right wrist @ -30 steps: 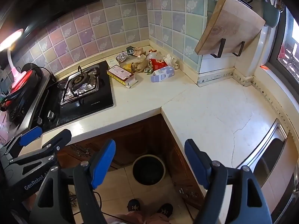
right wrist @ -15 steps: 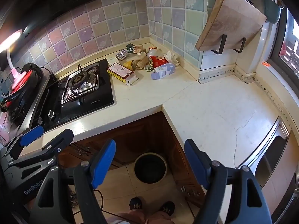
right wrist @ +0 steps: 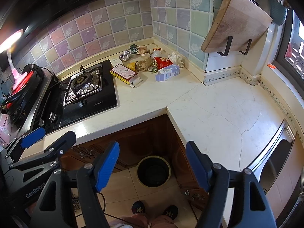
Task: Collect trash
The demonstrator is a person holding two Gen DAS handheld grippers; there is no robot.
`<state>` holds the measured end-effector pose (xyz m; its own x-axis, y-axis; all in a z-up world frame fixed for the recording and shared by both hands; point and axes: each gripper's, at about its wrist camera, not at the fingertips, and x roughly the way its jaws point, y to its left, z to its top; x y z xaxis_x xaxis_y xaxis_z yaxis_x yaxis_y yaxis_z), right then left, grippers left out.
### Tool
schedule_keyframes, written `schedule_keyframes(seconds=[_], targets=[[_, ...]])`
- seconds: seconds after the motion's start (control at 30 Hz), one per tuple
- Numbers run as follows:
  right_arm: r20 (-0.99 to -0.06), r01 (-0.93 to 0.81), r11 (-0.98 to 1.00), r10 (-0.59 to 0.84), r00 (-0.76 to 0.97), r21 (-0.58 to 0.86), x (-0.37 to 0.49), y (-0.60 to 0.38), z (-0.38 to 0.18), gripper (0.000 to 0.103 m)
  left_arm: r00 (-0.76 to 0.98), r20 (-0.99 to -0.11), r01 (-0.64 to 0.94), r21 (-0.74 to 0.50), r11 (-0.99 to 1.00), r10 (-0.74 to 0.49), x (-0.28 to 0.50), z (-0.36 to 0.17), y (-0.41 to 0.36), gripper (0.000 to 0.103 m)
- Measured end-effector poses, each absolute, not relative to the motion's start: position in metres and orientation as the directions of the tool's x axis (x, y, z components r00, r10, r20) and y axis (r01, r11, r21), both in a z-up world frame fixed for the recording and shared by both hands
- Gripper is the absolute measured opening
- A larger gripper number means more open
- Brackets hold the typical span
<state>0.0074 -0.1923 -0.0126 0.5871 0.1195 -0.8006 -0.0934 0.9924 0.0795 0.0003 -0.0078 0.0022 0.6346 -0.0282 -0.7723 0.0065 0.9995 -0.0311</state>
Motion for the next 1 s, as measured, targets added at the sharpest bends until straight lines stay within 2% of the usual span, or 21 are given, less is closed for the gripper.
schedule_keyframes(seconds=[1.0], targets=[[-0.802,-0.098,0.992,0.117,0.586,0.073,0.005,-0.182,-0.009,0.071,0.631,-0.775,0.005,-0.034,0.999,-0.03,0.001,0.0,-0.007,0.085]])
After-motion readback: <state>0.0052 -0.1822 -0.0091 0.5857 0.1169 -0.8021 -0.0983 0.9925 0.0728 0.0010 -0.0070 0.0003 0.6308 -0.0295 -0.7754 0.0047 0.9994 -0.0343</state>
